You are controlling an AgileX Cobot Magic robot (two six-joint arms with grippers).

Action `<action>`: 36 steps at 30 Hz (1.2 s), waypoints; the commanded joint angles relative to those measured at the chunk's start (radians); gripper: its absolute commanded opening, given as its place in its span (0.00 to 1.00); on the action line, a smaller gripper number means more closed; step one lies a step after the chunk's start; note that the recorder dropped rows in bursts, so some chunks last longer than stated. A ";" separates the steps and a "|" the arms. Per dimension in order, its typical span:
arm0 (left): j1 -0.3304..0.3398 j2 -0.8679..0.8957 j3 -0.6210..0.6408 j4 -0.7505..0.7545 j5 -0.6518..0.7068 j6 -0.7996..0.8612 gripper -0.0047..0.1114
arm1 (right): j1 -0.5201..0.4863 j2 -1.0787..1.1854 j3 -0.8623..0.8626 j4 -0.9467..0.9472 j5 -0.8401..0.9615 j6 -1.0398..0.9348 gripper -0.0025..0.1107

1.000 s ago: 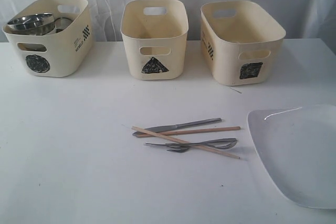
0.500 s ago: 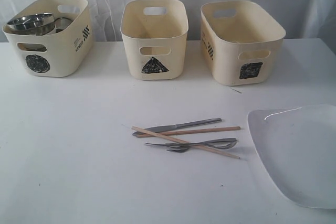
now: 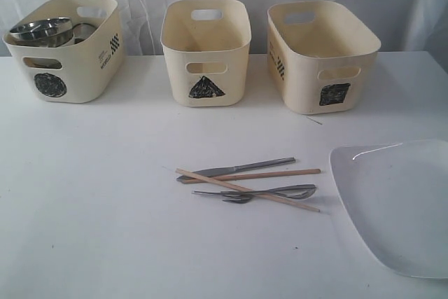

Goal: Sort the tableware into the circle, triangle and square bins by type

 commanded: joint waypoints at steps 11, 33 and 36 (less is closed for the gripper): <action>0.002 -0.005 0.004 -0.007 -0.003 -0.008 0.04 | 0.000 -0.007 0.002 0.311 -0.278 0.417 0.02; 0.002 -0.005 0.004 -0.007 -0.003 -0.008 0.04 | 0.001 -0.007 -0.276 0.294 -0.222 0.285 0.02; 0.002 -0.005 0.004 -0.007 -0.003 -0.008 0.04 | 0.001 0.050 -0.420 0.300 0.017 0.023 0.02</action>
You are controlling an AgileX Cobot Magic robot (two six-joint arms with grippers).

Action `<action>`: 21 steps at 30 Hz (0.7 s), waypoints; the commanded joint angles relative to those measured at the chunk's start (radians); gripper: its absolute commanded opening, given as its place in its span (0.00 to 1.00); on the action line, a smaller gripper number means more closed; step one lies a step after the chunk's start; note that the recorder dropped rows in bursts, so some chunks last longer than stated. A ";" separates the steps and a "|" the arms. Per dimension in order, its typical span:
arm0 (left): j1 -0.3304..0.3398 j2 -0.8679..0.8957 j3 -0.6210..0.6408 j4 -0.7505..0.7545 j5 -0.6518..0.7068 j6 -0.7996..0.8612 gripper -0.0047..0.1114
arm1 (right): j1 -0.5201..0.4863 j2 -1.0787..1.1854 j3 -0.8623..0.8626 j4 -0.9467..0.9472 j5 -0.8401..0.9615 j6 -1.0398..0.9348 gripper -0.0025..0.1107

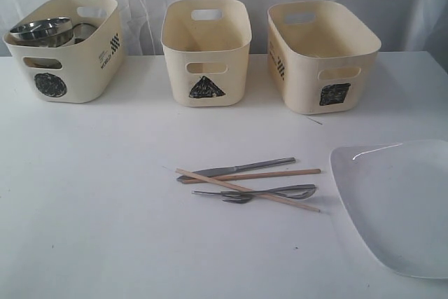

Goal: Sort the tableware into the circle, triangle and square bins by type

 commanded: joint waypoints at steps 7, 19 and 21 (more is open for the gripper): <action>0.002 -0.005 0.003 -0.007 -0.003 -0.008 0.04 | 0.037 0.362 -0.330 -0.009 0.574 -0.545 0.02; 0.002 -0.005 0.003 -0.007 -0.003 -0.008 0.04 | 0.223 0.916 -0.569 -0.187 0.846 -0.672 0.02; 0.002 -0.005 0.003 -0.007 -0.003 -0.008 0.04 | 0.278 0.996 -0.600 -0.255 0.858 -0.630 0.02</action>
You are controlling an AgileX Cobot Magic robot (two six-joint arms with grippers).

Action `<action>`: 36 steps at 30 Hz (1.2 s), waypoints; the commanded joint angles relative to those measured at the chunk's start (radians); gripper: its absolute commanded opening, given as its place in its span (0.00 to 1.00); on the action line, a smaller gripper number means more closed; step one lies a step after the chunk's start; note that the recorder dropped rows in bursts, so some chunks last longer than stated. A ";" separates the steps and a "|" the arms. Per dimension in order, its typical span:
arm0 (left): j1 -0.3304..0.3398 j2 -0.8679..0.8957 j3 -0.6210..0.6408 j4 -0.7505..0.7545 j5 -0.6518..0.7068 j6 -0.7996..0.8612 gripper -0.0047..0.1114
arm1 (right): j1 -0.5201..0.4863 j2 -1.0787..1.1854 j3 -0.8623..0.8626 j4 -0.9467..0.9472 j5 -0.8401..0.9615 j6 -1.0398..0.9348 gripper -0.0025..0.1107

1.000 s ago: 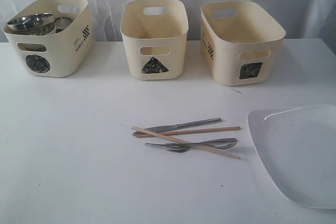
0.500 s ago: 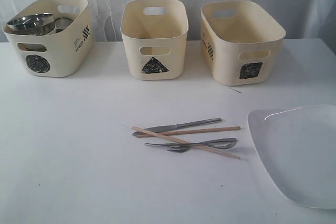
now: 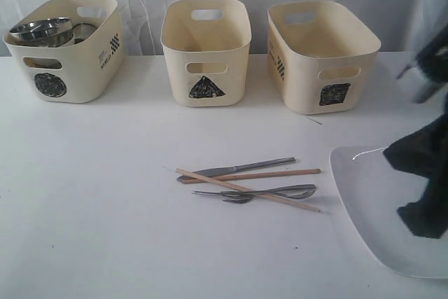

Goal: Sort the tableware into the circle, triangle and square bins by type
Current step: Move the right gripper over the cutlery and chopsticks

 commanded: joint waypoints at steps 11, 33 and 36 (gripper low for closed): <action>0.002 -0.005 0.003 -0.007 -0.003 -0.008 0.04 | 0.357 0.459 -0.227 -0.425 0.023 0.278 0.13; 0.002 -0.005 0.003 -0.007 -0.003 -0.008 0.04 | 0.200 0.986 -0.490 -0.228 0.101 0.054 0.44; 0.002 -0.005 0.003 -0.007 -0.003 -0.008 0.04 | 0.200 1.004 -0.490 -0.153 0.092 -0.009 0.44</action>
